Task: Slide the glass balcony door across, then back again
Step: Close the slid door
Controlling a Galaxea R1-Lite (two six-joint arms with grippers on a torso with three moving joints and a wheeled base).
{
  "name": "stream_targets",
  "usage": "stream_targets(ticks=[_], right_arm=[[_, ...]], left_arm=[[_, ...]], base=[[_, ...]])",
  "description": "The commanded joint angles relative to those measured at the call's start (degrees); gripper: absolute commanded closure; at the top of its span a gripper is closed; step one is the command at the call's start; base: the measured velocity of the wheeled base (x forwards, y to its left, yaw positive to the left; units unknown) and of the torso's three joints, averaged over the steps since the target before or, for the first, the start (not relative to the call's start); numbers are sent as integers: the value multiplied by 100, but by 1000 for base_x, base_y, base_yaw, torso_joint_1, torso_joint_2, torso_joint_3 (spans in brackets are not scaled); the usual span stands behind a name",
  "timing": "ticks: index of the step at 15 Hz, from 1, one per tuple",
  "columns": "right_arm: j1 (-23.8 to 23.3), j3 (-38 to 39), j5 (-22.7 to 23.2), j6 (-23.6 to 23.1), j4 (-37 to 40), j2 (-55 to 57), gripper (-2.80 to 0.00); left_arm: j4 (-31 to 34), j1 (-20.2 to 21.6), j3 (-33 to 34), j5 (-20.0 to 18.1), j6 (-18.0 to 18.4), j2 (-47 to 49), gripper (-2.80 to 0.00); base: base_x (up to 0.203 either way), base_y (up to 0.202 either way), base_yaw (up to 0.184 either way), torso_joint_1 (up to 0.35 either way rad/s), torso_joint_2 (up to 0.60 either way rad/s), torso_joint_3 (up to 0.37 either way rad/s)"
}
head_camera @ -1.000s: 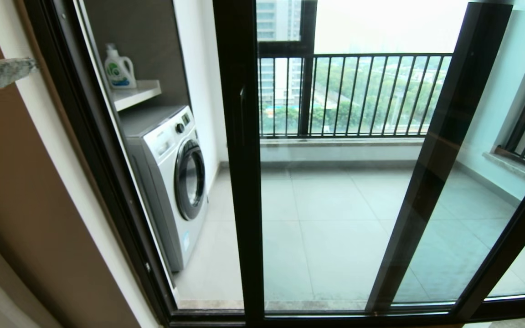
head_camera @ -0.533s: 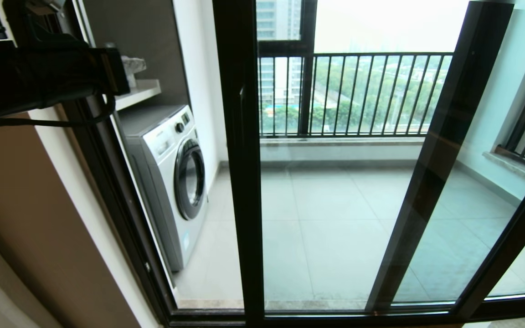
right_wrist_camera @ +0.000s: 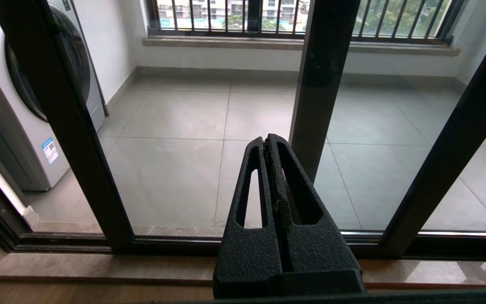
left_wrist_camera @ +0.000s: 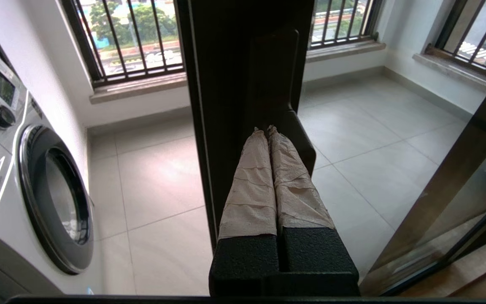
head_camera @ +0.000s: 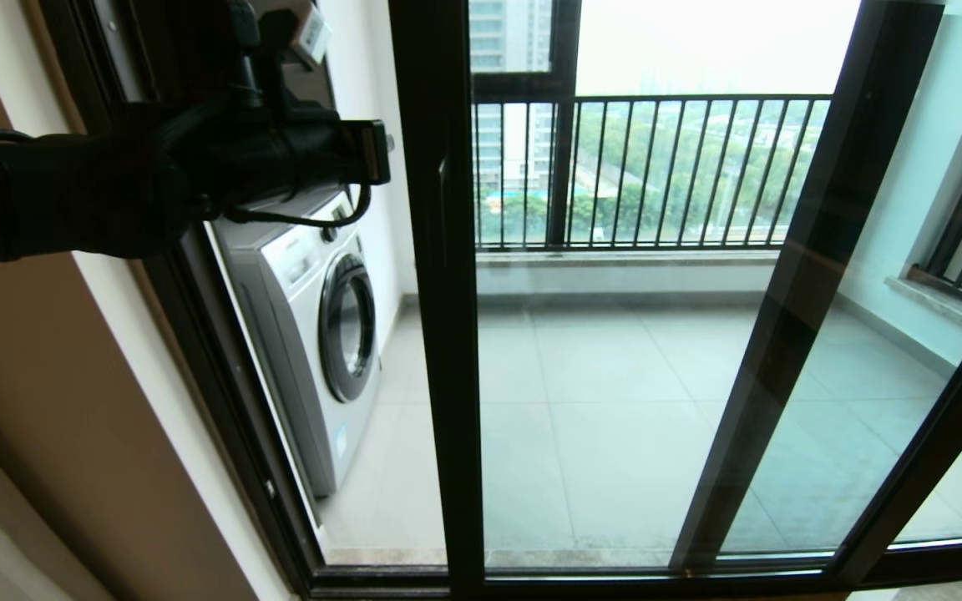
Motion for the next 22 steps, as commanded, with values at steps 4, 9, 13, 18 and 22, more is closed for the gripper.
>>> stream_targets(ticks=[4, 9, 13, 18, 22], right_arm=[[0, 70, 2, -2, -2, 7, 0], [0, 70, 2, -2, -2, 7, 0], [0, 70, 2, -2, -2, 7, 0], [0, 70, 2, -2, -2, 7, 0], [0, 70, 2, -2, -2, 7, 0]], left_arm=[[-9, -459, -411, 38, 8, 540, 0], [-9, -786, -787, 199, 24, 827, 0], [-8, -920, -878, 370, 197, 1077, 0], [-9, -800, -872, 1091, 386, 1239, 0], [-9, -610, -842, 1360, 395, 1191, 0]], base=[[0, 0, 0, 0, 0, 0], [0, 0, 0, 0, 0, 0], [0, 0, 0, 0, 0, 0], [0, 0, 0, 0, 0, 0], [0, 0, 0, 0, 0, 0]])
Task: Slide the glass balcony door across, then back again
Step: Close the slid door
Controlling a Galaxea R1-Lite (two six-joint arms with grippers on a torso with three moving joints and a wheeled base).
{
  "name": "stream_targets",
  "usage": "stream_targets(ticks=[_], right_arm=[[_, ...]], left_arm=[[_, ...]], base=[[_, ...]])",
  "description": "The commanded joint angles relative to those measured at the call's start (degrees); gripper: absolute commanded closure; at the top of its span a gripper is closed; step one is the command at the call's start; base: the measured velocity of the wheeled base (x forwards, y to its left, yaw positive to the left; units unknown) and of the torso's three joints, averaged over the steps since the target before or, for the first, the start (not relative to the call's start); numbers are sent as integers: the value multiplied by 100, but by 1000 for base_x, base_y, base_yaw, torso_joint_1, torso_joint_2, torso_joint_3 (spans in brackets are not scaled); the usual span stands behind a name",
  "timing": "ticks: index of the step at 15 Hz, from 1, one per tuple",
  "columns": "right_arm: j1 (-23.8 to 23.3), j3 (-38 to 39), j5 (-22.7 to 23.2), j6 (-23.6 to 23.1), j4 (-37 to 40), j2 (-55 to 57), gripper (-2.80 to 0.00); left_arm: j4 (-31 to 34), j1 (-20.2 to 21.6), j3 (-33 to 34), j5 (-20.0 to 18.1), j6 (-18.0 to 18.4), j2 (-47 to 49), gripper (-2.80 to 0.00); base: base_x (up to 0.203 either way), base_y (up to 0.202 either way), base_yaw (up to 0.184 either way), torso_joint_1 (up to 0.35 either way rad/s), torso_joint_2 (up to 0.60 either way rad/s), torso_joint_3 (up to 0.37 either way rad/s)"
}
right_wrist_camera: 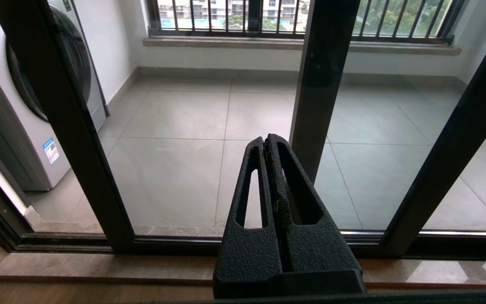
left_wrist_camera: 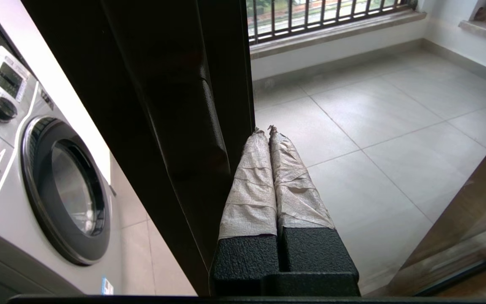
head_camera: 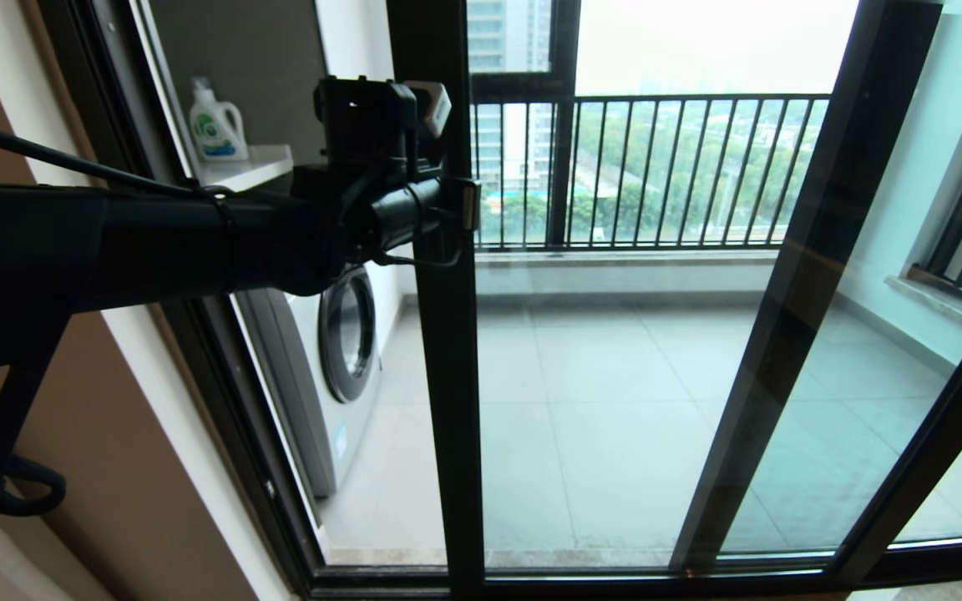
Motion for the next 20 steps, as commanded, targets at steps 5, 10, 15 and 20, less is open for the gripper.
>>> stream_targets(ticks=[5, 10, 15, 20], right_arm=[[0, 70, 2, -5, -3, 7, 0], [0, 70, 2, -5, -3, 7, 0], [0, 70, 2, -5, -3, 7, 0], [0, 70, 2, -5, -3, 7, 0]], left_arm=[[-6, 236, 55, 496, 2, -41, 0], [-6, 291, 77, 566, 2, -132, 0], [-6, 333, 445, 615, -7, -398, 0], [-15, 461, 655, 623, -9, -583, 0]], base=[[0, 0, 0, 0, 0, 0], [0, 0, 0, 0, 0, 0], [0, 0, 0, 0, 0, 0], [0, 0, 0, 0, 0, 0]])
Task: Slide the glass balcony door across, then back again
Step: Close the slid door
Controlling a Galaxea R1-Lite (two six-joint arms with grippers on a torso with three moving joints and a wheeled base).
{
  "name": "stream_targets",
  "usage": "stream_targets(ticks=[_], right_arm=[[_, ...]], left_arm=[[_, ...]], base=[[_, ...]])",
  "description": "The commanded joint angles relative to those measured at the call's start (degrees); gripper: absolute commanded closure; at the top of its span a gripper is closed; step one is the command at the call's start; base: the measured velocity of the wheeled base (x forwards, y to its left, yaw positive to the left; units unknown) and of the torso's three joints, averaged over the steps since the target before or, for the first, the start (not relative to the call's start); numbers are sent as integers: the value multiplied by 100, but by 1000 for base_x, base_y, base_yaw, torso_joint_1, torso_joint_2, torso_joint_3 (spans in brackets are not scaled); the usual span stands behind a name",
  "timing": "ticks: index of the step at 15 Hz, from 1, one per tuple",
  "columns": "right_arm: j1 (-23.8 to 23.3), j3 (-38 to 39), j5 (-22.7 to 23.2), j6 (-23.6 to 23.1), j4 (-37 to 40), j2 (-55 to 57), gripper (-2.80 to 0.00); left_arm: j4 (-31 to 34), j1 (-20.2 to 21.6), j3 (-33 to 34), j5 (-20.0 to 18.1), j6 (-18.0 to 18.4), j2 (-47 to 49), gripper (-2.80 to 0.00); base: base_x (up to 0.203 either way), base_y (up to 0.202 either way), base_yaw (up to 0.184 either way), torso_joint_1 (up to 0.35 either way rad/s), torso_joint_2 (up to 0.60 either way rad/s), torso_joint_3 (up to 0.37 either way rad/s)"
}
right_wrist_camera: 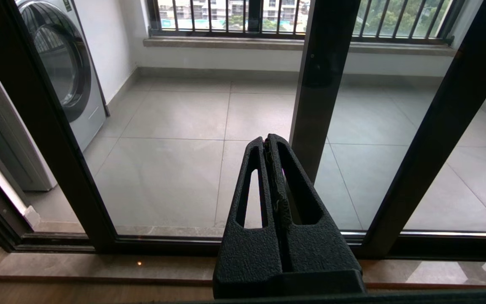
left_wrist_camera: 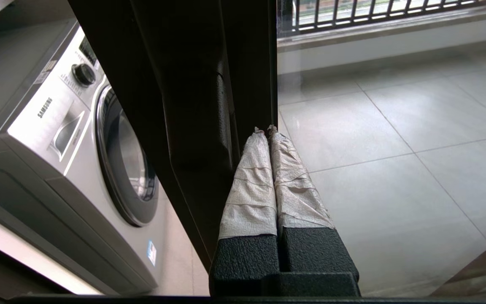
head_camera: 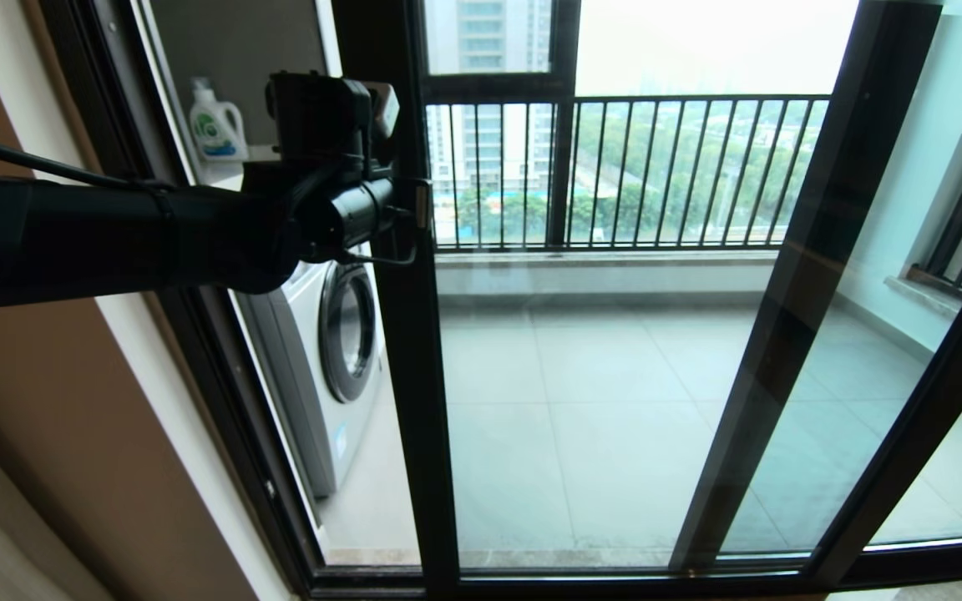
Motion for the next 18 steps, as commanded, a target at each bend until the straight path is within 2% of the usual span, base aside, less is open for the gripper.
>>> stream_targets(ticks=[1, 7, 16, 18], right_arm=[[0, 70, 0, -8, -1, 7, 0], [0, 70, 0, -8, -1, 7, 0], [0, 70, 0, -8, -1, 7, 0], [0, 70, 0, -8, -1, 7, 0]], left_arm=[[-15, 160, 40, -19, -10, -153, 0], [-11, 558, 181, -40, -10, -298, 0], [-25, 848, 705, -50, -45, -566, 0], [-484, 965, 999, -72, -30, -634, 0]], base=[[0, 0, 0, 0, 0, 0], [0, 0, 0, 0, 0, 0], [0, 0, 0, 0, 0, 0], [0, 0, 0, 0, 0, 0]])
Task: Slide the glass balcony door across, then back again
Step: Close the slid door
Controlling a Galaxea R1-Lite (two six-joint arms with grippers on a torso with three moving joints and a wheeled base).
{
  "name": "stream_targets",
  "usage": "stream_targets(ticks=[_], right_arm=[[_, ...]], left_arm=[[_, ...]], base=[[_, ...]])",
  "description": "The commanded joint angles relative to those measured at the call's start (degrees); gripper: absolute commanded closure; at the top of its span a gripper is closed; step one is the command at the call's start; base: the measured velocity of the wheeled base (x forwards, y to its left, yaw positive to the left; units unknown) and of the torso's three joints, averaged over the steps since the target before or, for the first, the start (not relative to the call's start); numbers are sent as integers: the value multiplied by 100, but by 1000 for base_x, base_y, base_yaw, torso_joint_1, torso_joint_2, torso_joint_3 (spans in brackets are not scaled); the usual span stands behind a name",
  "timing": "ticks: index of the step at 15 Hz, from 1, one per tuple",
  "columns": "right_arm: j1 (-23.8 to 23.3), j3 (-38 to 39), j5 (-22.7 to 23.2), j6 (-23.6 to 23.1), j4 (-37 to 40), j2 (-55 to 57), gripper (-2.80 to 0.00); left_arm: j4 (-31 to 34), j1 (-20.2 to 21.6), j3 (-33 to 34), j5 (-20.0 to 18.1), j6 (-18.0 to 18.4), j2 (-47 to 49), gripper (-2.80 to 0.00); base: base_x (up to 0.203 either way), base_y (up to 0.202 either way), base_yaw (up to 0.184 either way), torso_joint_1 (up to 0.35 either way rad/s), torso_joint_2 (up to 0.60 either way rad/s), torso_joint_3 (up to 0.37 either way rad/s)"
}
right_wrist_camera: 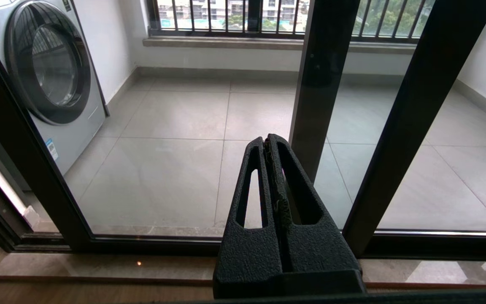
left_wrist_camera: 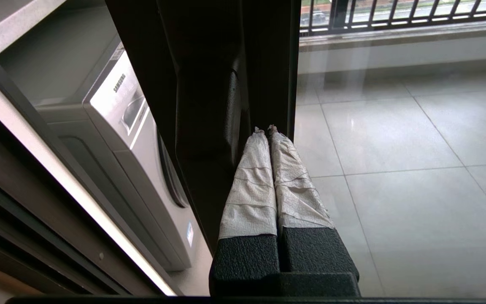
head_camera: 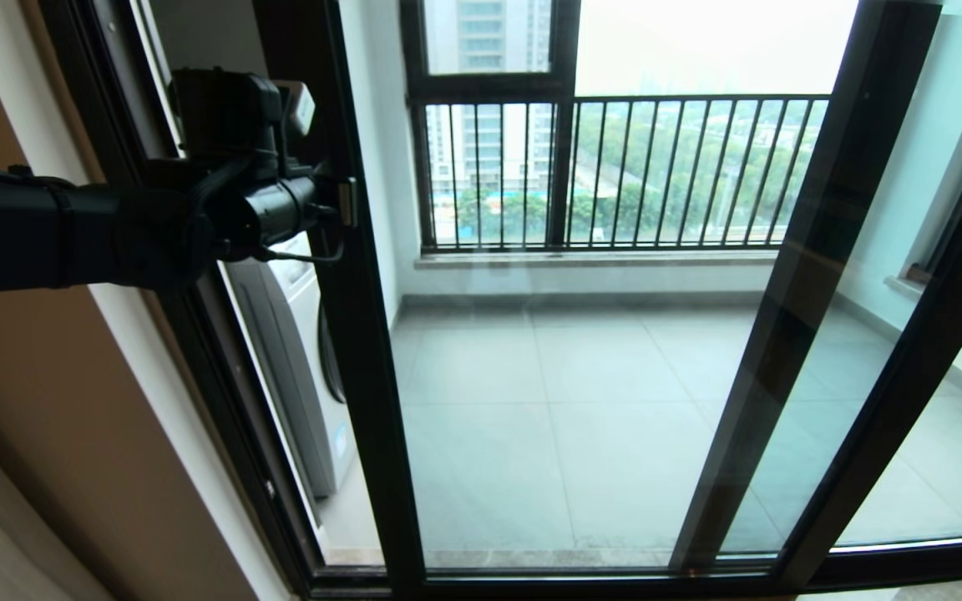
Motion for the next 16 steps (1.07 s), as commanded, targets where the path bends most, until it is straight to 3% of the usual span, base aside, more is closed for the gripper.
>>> stream_targets(ticks=[1, 3, 16], right_arm=[[0, 70, 2, -3, -2, 7, 0], [0, 70, 2, -3, -2, 7, 0], [0, 70, 2, -3, -2, 7, 0]], left_arm=[[-678, 147, 368, -22, 44, -102, 0], [-958, 333, 643, -22, 70, -127, 0], [-979, 1166, 894, -201, 73, -343, 0]], base=[[0, 0, 0, 0, 0, 0], [0, 0, 0, 0, 0, 0], [0, 0, 0, 0, 0, 0]])
